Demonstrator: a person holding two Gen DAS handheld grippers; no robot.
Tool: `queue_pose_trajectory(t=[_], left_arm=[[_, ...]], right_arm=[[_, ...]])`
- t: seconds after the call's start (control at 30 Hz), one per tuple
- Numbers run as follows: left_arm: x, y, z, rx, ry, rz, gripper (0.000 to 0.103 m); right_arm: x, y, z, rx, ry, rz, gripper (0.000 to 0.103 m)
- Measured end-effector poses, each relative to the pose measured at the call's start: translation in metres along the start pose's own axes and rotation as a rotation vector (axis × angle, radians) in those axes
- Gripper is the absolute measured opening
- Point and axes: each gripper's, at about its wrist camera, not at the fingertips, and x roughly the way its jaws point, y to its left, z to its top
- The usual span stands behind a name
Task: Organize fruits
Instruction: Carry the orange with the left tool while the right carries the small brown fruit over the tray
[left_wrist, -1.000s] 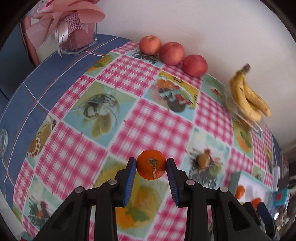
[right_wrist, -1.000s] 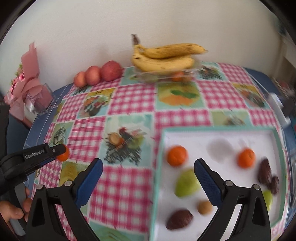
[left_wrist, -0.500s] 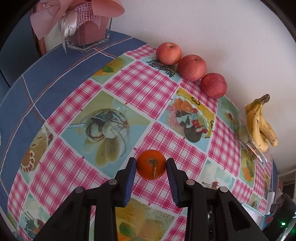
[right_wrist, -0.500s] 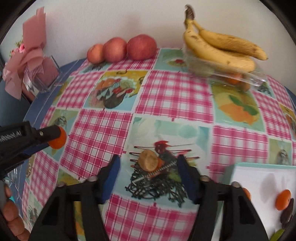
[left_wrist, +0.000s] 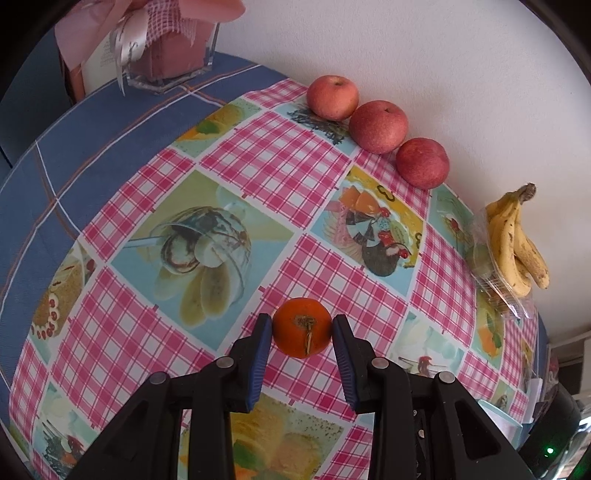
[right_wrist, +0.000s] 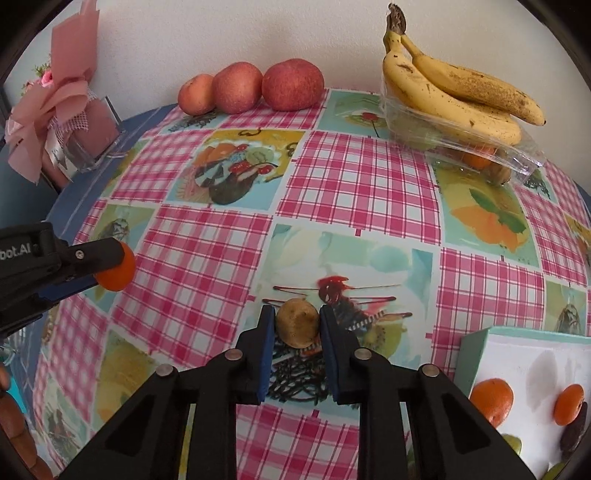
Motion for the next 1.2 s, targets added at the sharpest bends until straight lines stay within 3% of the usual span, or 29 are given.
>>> queue_pose_trajectory(t=[0.6,1.0,1.2], left_arm=[[-0.063,-0.028,-0.044,0.129,-0.050,-0.100,0.036],[-0.102,-0.055,-0.088,0.267,-0.095,-0.163,0.036],[-0.104,-0.068,-0.111,0.339,-0.075,-0.186,0.036]], right_arm=[[-0.087,-0.006,-0.030,0.038,-0.087,-0.041,0.025],[-0.140,-0.036,-0.058,0.142,-0.165,-0.068,0.025],[-0.153,-0.064,-0.076,0.217,-0.170,-0.091,0.025]])
